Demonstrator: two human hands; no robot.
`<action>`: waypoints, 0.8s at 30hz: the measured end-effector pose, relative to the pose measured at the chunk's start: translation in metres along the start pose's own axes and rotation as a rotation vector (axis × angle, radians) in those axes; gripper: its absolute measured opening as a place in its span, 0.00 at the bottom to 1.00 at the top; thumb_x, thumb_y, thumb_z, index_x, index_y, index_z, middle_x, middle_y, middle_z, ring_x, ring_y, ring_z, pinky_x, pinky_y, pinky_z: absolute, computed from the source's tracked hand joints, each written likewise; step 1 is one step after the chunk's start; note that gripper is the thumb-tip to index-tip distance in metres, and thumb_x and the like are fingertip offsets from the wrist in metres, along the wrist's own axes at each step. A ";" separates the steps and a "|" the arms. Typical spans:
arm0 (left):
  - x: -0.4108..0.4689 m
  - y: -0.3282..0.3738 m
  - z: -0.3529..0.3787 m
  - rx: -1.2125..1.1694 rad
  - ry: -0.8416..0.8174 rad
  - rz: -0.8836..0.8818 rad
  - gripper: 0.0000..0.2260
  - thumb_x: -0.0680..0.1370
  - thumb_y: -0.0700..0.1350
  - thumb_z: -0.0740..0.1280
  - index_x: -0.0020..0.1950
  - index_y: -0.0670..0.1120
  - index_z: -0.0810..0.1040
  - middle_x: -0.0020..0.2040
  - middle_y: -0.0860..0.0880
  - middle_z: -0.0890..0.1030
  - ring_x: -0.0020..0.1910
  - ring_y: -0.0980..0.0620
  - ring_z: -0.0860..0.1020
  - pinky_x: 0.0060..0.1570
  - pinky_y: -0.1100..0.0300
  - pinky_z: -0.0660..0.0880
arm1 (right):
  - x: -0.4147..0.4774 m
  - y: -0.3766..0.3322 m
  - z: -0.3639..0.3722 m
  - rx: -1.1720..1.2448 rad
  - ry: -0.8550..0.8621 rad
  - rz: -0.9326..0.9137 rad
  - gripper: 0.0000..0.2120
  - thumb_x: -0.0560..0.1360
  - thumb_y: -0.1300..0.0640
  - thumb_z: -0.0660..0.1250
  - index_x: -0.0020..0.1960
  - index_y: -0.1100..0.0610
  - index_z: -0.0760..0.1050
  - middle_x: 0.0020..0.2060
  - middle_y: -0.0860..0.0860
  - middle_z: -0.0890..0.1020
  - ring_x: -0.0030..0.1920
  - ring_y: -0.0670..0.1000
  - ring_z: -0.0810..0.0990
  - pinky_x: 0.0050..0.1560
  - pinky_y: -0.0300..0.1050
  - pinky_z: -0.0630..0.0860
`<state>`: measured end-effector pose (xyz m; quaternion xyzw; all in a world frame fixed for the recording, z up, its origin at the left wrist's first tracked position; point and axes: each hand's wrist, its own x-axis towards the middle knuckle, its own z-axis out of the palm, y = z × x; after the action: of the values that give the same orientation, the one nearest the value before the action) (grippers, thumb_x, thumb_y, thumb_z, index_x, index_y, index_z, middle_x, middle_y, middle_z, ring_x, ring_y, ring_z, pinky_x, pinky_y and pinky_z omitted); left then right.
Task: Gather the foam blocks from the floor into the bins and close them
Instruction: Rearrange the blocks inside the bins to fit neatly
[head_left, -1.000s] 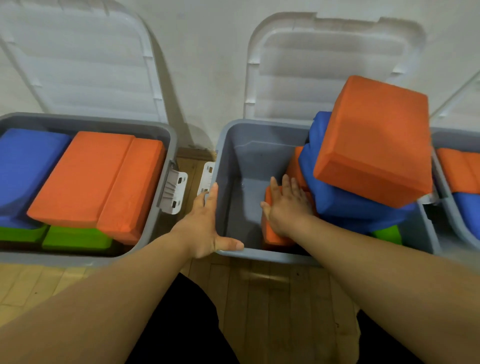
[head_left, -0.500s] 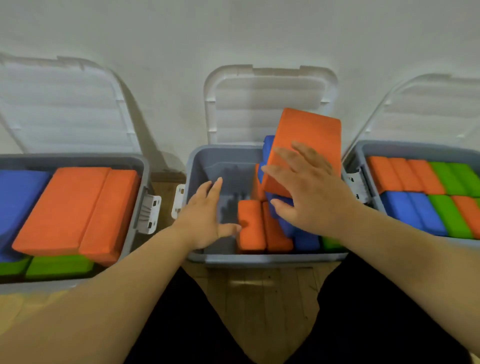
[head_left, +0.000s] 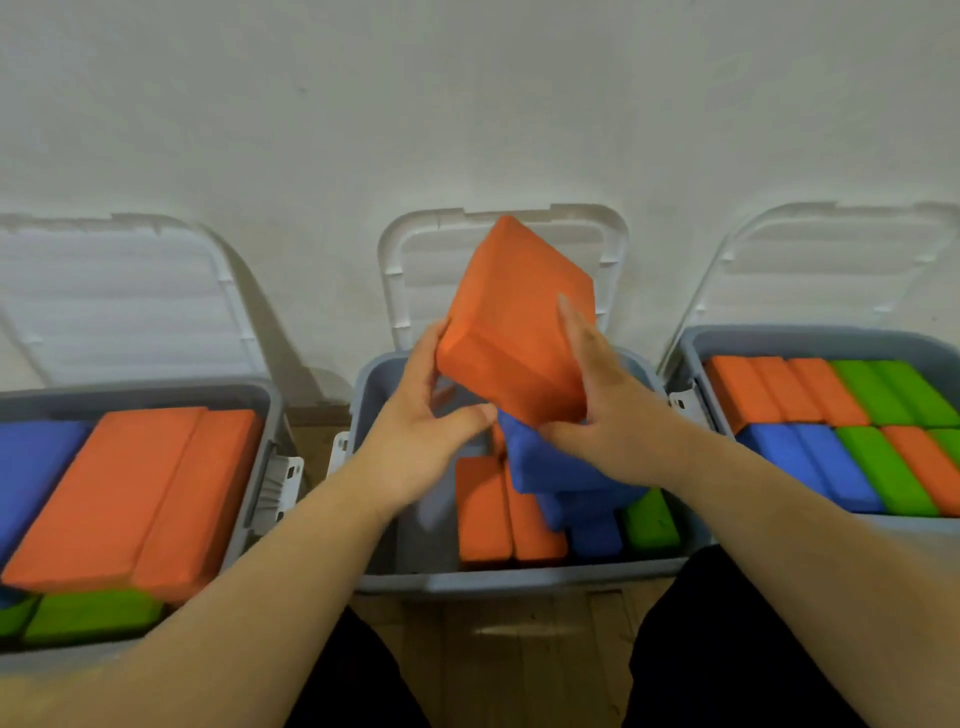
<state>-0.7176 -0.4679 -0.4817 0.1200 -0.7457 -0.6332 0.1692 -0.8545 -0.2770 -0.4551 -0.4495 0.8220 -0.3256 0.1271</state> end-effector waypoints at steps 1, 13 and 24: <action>-0.001 0.006 -0.006 -0.023 0.034 0.027 0.37 0.79 0.32 0.70 0.74 0.64 0.59 0.66 0.68 0.74 0.63 0.65 0.77 0.57 0.67 0.75 | 0.008 -0.007 0.004 0.049 -0.009 -0.023 0.55 0.76 0.55 0.74 0.77 0.31 0.31 0.83 0.45 0.50 0.76 0.46 0.64 0.72 0.41 0.66; -0.044 -0.029 -0.060 0.099 0.105 -0.126 0.36 0.83 0.38 0.66 0.81 0.66 0.55 0.75 0.64 0.69 0.68 0.58 0.77 0.64 0.48 0.79 | 0.022 -0.023 0.113 0.496 -0.187 0.011 0.56 0.74 0.54 0.78 0.75 0.22 0.37 0.72 0.43 0.74 0.62 0.45 0.82 0.63 0.52 0.80; -0.046 -0.133 -0.040 0.531 -0.069 -0.507 0.30 0.86 0.50 0.62 0.83 0.61 0.51 0.78 0.50 0.69 0.71 0.48 0.72 0.68 0.53 0.69 | 0.025 0.028 0.179 -0.029 -0.394 0.222 0.47 0.73 0.49 0.73 0.84 0.49 0.50 0.61 0.50 0.77 0.54 0.50 0.79 0.55 0.50 0.78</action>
<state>-0.6638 -0.5081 -0.6117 0.3192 -0.8359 -0.4430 -0.0552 -0.7968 -0.3625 -0.6064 -0.4129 0.8304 -0.2037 0.3137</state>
